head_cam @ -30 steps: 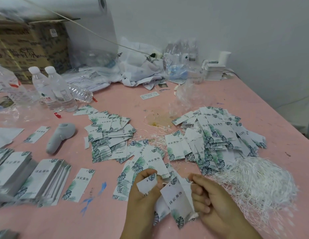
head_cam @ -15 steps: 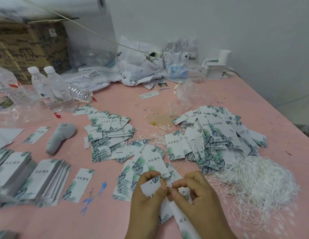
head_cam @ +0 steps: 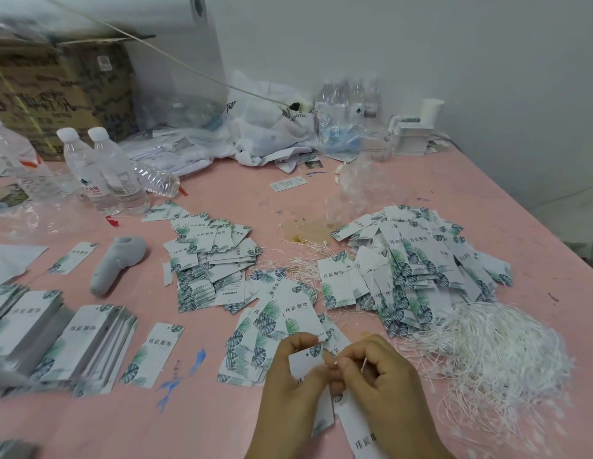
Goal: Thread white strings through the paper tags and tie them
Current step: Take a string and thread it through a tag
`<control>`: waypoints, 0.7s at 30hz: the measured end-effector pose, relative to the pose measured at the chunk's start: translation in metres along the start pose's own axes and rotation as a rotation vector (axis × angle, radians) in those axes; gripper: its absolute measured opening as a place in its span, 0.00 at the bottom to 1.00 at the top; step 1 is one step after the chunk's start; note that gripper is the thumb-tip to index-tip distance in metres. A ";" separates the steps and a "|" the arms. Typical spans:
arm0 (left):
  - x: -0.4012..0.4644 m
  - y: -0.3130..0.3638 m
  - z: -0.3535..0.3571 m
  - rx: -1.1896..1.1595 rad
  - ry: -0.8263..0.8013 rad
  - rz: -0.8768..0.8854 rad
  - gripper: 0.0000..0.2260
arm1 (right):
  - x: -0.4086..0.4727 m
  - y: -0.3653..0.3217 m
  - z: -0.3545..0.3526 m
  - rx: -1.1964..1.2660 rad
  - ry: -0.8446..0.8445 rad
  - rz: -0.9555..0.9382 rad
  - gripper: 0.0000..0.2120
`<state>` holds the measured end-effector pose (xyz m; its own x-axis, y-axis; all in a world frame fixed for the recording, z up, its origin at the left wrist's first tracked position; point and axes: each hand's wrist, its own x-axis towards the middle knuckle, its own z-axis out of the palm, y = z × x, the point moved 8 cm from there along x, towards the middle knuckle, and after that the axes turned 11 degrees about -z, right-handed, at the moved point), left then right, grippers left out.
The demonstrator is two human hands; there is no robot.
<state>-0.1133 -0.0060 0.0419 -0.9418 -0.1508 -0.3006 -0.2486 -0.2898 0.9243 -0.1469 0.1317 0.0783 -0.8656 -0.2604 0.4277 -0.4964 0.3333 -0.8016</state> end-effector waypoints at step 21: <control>0.002 -0.006 0.015 -0.084 -0.144 -0.036 0.13 | 0.001 -0.017 0.000 -0.120 0.105 -0.197 0.02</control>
<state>-0.1166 0.0094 0.0397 -0.9567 -0.0035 -0.2910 -0.2689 -0.3717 0.8886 -0.1394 0.1263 0.0922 -0.7506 -0.2371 0.6167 -0.6547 0.3927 -0.6458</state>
